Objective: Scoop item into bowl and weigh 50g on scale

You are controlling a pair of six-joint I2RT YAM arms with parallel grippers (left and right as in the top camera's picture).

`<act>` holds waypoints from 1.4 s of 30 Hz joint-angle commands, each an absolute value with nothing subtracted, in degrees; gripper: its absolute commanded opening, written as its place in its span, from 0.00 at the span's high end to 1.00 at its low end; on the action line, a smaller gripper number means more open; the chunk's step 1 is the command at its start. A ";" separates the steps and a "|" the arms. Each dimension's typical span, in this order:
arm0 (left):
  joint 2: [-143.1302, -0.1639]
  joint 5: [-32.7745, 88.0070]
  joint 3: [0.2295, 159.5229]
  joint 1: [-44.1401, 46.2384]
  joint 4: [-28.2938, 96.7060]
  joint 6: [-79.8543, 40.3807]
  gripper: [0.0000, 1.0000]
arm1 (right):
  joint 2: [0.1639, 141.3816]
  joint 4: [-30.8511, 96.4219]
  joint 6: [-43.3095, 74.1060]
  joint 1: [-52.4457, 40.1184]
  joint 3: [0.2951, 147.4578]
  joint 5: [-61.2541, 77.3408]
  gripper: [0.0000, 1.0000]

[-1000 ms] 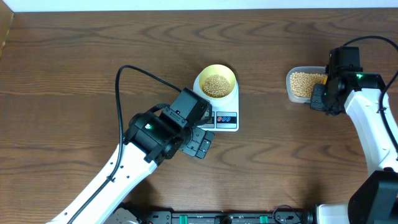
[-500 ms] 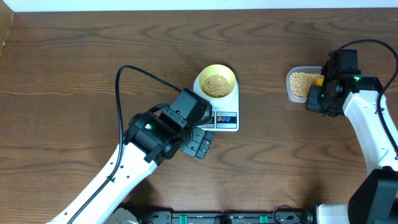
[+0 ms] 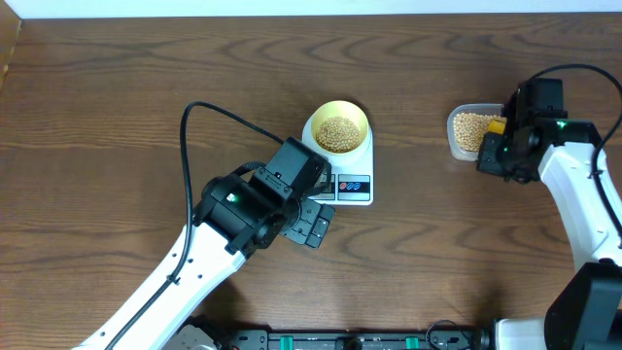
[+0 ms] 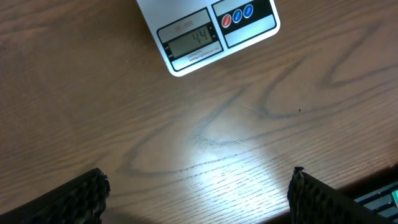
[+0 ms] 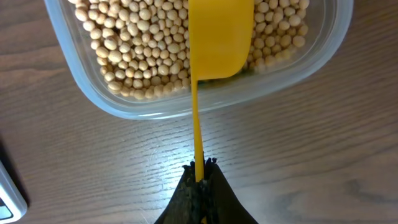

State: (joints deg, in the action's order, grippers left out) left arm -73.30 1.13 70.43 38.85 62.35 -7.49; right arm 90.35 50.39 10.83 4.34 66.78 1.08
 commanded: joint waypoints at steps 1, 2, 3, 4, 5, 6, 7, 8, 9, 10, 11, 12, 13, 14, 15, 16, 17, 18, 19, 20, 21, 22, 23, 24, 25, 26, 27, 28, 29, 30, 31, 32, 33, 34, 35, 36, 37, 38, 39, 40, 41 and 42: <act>-73.08 0.40 71.81 38.98 62.33 -7.18 0.06 | 90.24 50.02 10.20 5.41 65.25 4.12 0.99; -73.08 0.40 71.81 38.98 62.33 -7.18 0.06 | 90.39 49.87 10.22 5.58 64.99 4.40 0.99; -73.08 0.40 71.81 38.98 62.33 -7.18 0.06 | 90.45 49.69 10.20 5.72 64.79 4.71 0.99; -73.08 0.40 71.81 38.98 62.33 -7.18 0.06 | 90.59 49.63 10.20 5.78 64.71 4.91 0.99; -73.08 0.40 71.81 38.98 62.33 -7.18 0.06 | 90.65 49.58 10.20 5.85 64.71 4.93 0.99; -73.08 0.40 71.81 38.98 62.33 -7.18 0.06 | 90.65 49.52 10.20 5.93 64.71 5.15 0.99; -73.08 0.40 71.81 38.98 62.33 -7.18 0.06 | 90.65 49.45 10.22 5.93 64.71 5.17 0.99; -73.08 0.40 71.81 38.98 62.33 -7.18 0.06 | 90.65 49.43 10.20 5.96 64.71 5.34 0.99; -73.08 0.40 71.81 38.98 62.33 -7.18 0.06 | 90.65 49.43 10.20 5.98 64.71 5.65 0.99; -73.08 0.43 71.81 38.98 62.33 -7.18 0.06 | 90.65 49.45 10.17 5.98 64.71 6.28 0.99; -73.08 0.40 71.81 38.98 62.33 -7.18 0.06 | 90.65 49.45 10.20 6.00 64.71 7.05 0.99; -73.08 0.40 71.81 38.98 62.33 -7.18 0.06 | 90.65 49.45 10.17 6.00 64.71 7.84 0.99; -73.08 0.40 71.81 38.98 62.33 -7.18 0.06 | 90.65 49.45 10.20 6.02 64.71 8.56 0.99; -73.08 0.40 71.81 38.98 62.33 -7.18 0.06 | 90.65 49.45 10.17 6.02 64.71 9.10 0.99; -73.08 0.40 71.81 38.98 62.33 -7.18 0.06 | 90.65 49.45 10.20 6.02 64.71 9.50 0.99; -73.08 0.43 71.81 38.98 62.33 -7.18 0.06 | 90.65 49.45 10.17 6.02 64.71 9.63 0.99; -73.08 0.40 71.81 38.98 62.33 -7.18 0.06 | 90.65 49.45 10.15 6.02 64.71 9.63 0.99; -73.08 0.40 71.81 38.98 62.33 -7.18 0.06 | 90.65 49.43 10.09 6.02 64.71 9.63 0.99; -73.08 0.43 71.81 38.98 62.33 -7.18 0.06 | 90.65 49.41 9.89 6.02 64.71 9.72 0.99; -73.08 0.43 71.81 38.98 62.33 -7.18 0.06 | 90.65 49.34 9.47 6.04 64.71 10.09 0.99; -73.08 0.40 71.81 38.98 62.33 -7.18 0.06 | 90.65 49.21 9.15 6.07 64.71 10.44 0.99; -73.08 0.40 71.81 38.98 62.33 -7.18 0.06 | 90.65 49.01 8.75 6.15 64.71 11.22 0.99; -73.08 0.43 71.81 38.98 62.33 -7.18 0.06 | 90.65 48.84 8.56 6.26 64.71 11.90 0.99; -73.08 0.40 71.81 38.96 62.33 -7.18 0.06 | 90.65 48.62 8.14 6.39 64.71 12.64 0.99; -73.08 0.40 71.81 38.98 62.33 -7.18 0.06 | 90.65 48.34 7.97 6.52 64.71 13.13 0.99; -73.08 0.40 71.81 38.98 62.33 -7.18 0.06 | 90.65 48.12 7.57 6.70 64.71 13.30 0.99; -73.08 0.40 71.81 38.98 62.33 -7.18 0.06 | 90.65 47.94 7.55 6.87 64.71 13.34 0.99; -73.08 0.40 71.81 38.98 62.33 -7.18 0.06 | 90.65 47.90 7.25 7.14 64.71 13.56 0.99; -73.08 0.40 71.81 38.98 62.33 -7.18 0.06 | 90.65 47.75 6.96 7.42 64.71 13.93 0.99; -73.08 0.43 71.81 38.98 62.33 -7.18 0.06 | 90.67 47.75 6.94 7.73 64.71 14.11 0.99; -73.08 0.40 71.81 38.98 62.33 -7.18 0.06 | 90.67 47.75 6.92 8.12 64.71 14.15 0.99; -73.08 0.40 71.81 38.98 62.33 -7.18 0.06 | 90.67 47.75 6.92 8.40 64.71 14.15 0.99; -73.08 0.40 71.81 38.98 62.33 -7.18 0.06 | 90.67 47.75 6.74 8.69 64.71 14.31 0.99; -73.08 0.40 71.81 38.98 62.33 -7.18 0.06 | 90.74 47.72 6.50 8.95 64.71 14.66 0.99; -73.08 0.40 71.81 38.98 62.33 -7.18 0.06 | 90.78 47.62 6.44 9.17 64.71 15.22 0.99; -73.08 0.40 71.81 38.98 62.33 -7.18 0.06 | 90.94 47.51 6.09 9.50 64.71 16.14 0.99; -73.08 0.43 71.81 38.98 62.33 -7.18 0.06 | 91.09 47.42 5.87 9.80 64.71 16.93 0.99; -73.08 0.40 71.81 38.98 62.33 -7.18 0.06 | 91.33 47.35 5.89 10.20 64.69 17.74 0.99; -73.08 0.40 71.81 38.98 62.33 -7.18 0.06 | 91.57 47.31 5.78 10.37 64.69 18.13 0.99; -73.08 0.40 71.81 38.98 62.33 -7.18 0.06 | 91.74 47.33 5.43 10.61 64.69 18.83 0.99; -73.08 0.40 71.81 38.98 62.33 -7.18 0.06 | 92.03 47.33 5.45 10.72 64.69 18.98 0.99; -73.08 0.40 71.81 38.98 62.33 -7.18 0.06 | 92.20 47.33 5.41 10.85 64.69 19.29 0.99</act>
State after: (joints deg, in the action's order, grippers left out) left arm -73.30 1.13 70.43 38.85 62.35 -7.49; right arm 91.13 47.44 6.83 10.11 65.08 16.32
